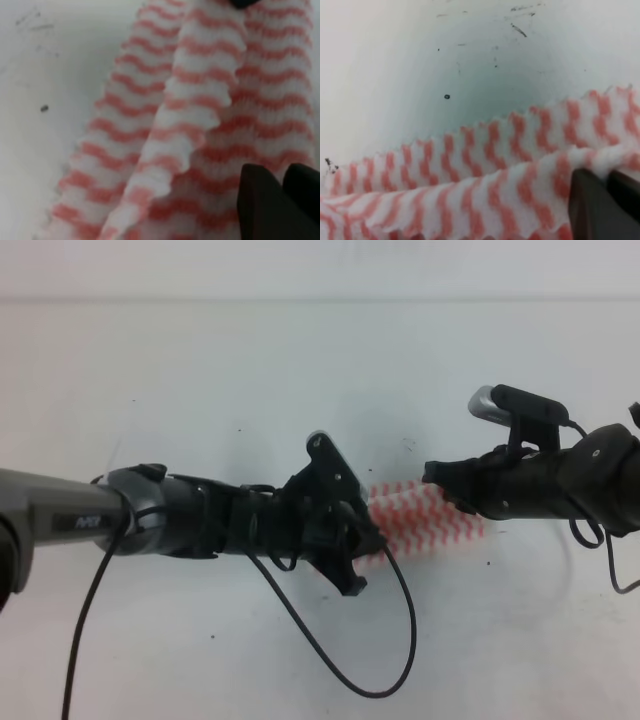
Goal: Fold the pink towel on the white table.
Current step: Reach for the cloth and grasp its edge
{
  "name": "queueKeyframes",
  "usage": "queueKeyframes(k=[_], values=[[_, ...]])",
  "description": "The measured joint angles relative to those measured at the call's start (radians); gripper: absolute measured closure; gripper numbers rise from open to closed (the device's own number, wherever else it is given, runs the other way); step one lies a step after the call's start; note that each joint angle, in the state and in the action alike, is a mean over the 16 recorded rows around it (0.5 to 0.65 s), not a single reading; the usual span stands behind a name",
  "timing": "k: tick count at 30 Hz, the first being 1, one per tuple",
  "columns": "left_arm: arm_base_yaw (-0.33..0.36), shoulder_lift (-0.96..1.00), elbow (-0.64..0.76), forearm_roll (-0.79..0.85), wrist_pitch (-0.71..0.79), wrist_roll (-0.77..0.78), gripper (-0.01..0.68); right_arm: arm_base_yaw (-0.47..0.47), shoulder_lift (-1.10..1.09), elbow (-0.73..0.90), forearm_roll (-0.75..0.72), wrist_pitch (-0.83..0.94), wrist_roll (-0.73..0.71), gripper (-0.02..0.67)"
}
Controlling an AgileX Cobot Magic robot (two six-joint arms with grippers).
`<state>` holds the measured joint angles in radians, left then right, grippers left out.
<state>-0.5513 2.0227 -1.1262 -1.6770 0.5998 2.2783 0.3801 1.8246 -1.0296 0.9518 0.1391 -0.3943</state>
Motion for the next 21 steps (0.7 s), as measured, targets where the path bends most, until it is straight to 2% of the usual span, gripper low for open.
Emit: queueKeyframes(k=[7, 21], values=[[0.000, 0.015, -0.002, -0.008, -0.014, 0.012, 0.586, 0.000, 0.000, 0.000, 0.022, -0.001, 0.000, 0.640], [0.000, 0.019, -0.002, -0.007, -0.021, 0.012, 0.585, 0.000, 0.001, 0.000, 0.098, -0.059, 0.000, 0.474]])
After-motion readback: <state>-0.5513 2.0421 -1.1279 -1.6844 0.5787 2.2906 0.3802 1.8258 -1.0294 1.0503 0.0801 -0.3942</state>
